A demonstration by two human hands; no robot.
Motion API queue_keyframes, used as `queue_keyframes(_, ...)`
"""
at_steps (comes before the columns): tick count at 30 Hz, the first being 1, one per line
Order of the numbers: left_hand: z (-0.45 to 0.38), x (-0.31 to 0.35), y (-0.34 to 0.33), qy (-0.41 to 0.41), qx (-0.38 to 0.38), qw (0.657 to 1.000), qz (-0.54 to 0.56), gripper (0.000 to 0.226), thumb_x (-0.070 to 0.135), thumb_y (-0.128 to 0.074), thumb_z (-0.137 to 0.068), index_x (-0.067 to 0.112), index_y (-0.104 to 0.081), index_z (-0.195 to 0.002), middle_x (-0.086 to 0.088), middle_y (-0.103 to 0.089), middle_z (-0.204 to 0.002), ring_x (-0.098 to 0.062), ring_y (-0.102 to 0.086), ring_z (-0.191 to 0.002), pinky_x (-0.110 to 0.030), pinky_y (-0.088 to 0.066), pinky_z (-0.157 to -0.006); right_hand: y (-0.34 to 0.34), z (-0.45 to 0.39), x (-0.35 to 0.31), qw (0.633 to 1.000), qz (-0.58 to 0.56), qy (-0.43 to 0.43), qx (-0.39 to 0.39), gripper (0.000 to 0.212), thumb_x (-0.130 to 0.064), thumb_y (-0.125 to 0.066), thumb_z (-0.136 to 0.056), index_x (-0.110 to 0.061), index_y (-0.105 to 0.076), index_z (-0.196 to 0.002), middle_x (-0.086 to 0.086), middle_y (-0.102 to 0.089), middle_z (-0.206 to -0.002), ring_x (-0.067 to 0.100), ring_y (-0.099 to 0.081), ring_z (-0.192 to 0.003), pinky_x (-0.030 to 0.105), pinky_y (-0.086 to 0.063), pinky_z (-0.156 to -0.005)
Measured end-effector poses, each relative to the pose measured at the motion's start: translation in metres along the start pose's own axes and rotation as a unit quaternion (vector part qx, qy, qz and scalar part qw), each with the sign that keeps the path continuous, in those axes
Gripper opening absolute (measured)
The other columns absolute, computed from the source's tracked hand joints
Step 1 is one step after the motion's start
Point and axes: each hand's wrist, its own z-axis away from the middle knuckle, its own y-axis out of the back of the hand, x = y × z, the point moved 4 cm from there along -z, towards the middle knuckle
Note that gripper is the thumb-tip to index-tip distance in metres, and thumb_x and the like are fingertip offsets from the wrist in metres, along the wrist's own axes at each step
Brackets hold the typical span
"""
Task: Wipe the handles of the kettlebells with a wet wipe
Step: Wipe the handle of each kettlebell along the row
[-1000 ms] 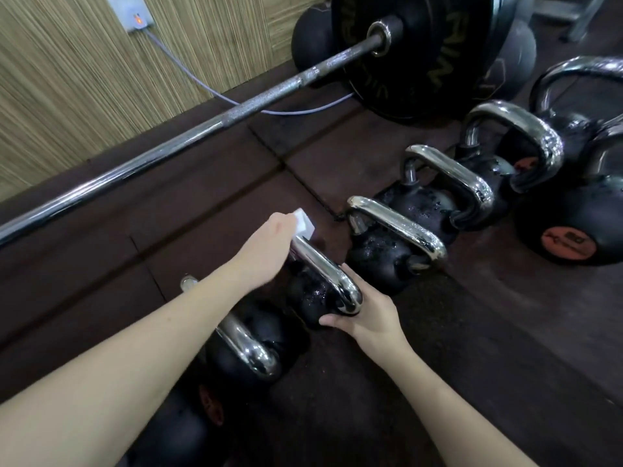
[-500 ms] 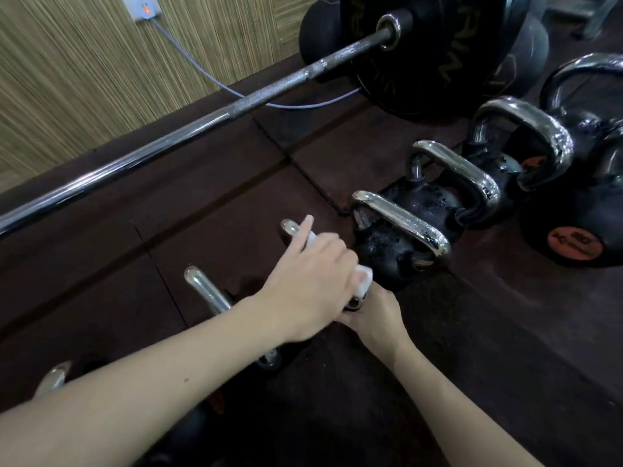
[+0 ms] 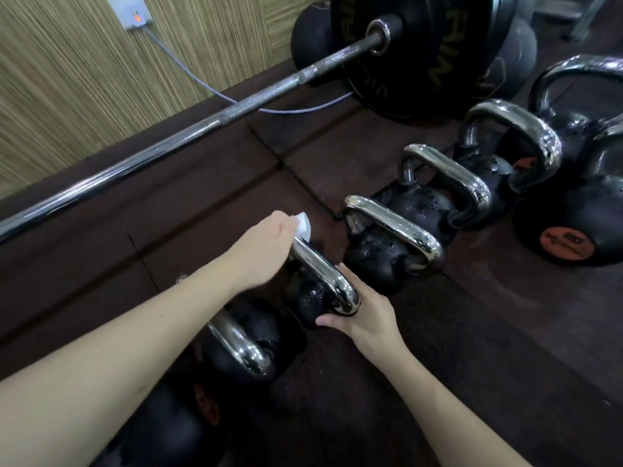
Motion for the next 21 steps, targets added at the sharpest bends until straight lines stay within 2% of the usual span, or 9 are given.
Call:
queue_keyframes(3, 0.009, 0.047, 0.004, -0.103, 0.032, 0.993, -0.045, 0.028, 0.024, -0.032, -0.095, 0.024, -0.057, -0.081, -0.004, -0.064, -0.083, -0.033, -0.062, -0.092, -0.053, -0.047, -0.094, -0.001, -0.003, 0.001, 1.000, 0.017, -0.023, -0.005, 0.098, -0.050, -0.097, -0.056, -0.043, -0.055, -0.144, -0.022, -0.066, -0.136, -0.009, -0.057, -0.126, 0.016, -0.044, -0.110)
queue_keyframes(5, 0.023, 0.074, -0.007, -0.190, -0.006, 0.980, -0.064, 0.028, 0.029, -0.036, -0.098, 0.026, -0.064, -0.095, 0.003, -0.065, -0.097, -0.025, -0.060, -0.105, -0.051, -0.039, -0.110, -0.002, -0.002, 0.001, 0.999, 0.039, -0.024, -0.013, 0.082, -0.064, -0.078, -0.061, -0.028, -0.064, -0.134, -0.023, -0.071, -0.115, -0.020, -0.058, -0.105, -0.002, -0.039, -0.089)
queue_keyframes(7, 0.031, 0.079, -0.018, -0.225, 0.002, 0.974, -0.025, 0.036, 0.034, -0.035, -0.104, 0.019, -0.064, -0.120, 0.002, -0.064, -0.117, -0.023, -0.058, -0.119, -0.047, -0.031, -0.122, -0.002, -0.001, 0.001, 0.999, 0.035, -0.030, -0.009, 0.082, -0.067, -0.069, -0.063, -0.018, -0.065, -0.129, -0.025, -0.067, -0.103, -0.022, -0.057, -0.093, -0.002, -0.040, -0.080)
queue_keyframes(10, 0.024, 0.048, -0.009, -0.187, 0.020, 0.981, 0.047, 0.029, 0.035, -0.037, -0.108, 0.027, -0.061, -0.121, 0.009, -0.062, -0.114, -0.018, -0.058, -0.115, -0.041, -0.038, -0.115, 0.000, -0.003, 0.000, 0.999, 0.028, -0.021, 0.004, 0.094, -0.051, -0.097, -0.057, -0.036, -0.059, -0.142, -0.025, -0.066, -0.132, -0.012, -0.058, -0.119, 0.014, -0.046, -0.105)
queue_keyframes(12, 0.016, 0.020, -0.004, -0.117, 0.015, 0.990, 0.075, 0.026, 0.035, -0.033, -0.111, 0.032, -0.059, -0.110, 0.012, -0.059, -0.109, -0.017, -0.056, -0.111, -0.037, -0.041, -0.105, 0.001, -0.003, -0.002, 1.000, 0.025, 0.000, 0.004, 0.101, -0.041, -0.100, -0.057, -0.040, -0.054, -0.147, -0.026, -0.056, -0.146, -0.011, -0.049, -0.133, 0.013, -0.037, -0.115)
queue_keyframes(14, 0.016, -0.007, -0.002, -0.031, 0.040, 0.984, 0.170, 0.035, 0.039, -0.029, -0.112, 0.026, -0.061, -0.105, 0.005, -0.064, -0.114, -0.017, -0.058, -0.115, -0.041, -0.044, -0.104, 0.002, -0.002, -0.001, 1.000, 0.003, 0.015, 0.006, 0.103, -0.038, -0.101, -0.058, -0.038, -0.052, -0.148, -0.026, -0.051, -0.151, -0.013, -0.044, -0.138, 0.013, -0.032, -0.119)
queue_keyframes(16, 0.016, -0.009, -0.001, -0.007, 0.053, 0.980, 0.191, 0.039, 0.037, -0.027, -0.113, 0.020, -0.058, -0.099, -0.002, -0.065, -0.108, -0.022, -0.059, -0.114, -0.046, -0.045, -0.103, 0.001, -0.001, 0.000, 1.000, -0.004, 0.013, 0.005, 0.103, -0.038, -0.101, -0.057, -0.038, -0.052, -0.148, -0.027, -0.049, -0.152, -0.014, -0.042, -0.139, 0.014, -0.032, -0.119)
queue_keyframes(18, 0.013, 0.010, -0.004, -0.036, 0.040, 0.993, 0.108, 0.033, 0.026, -0.026, -0.114, 0.020, -0.054, -0.100, 0.003, -0.057, -0.099, -0.027, -0.056, -0.118, -0.046, -0.038, -0.114, 0.000, -0.003, 0.001, 1.000, 0.011, -0.001, 0.005, 0.101, -0.040, -0.100, -0.057, -0.040, -0.053, -0.147, -0.029, -0.051, -0.150, -0.015, -0.043, -0.137, 0.011, -0.032, -0.117)
queue_keyframes(21, 0.025, 0.060, -0.007, -0.129, 0.040, 0.990, -0.033, 0.038, 0.033, -0.031, -0.108, 0.023, -0.062, -0.127, 0.004, -0.063, -0.124, -0.029, -0.046, -0.144, -0.049, -0.027, -0.124, 0.000, -0.002, -0.001, 0.999, 0.042, -0.025, 0.003, 0.078, -0.053, -0.087, -0.064, -0.034, -0.062, -0.136, -0.034, -0.064, -0.117, -0.021, -0.056, -0.111, -0.003, -0.036, -0.092)
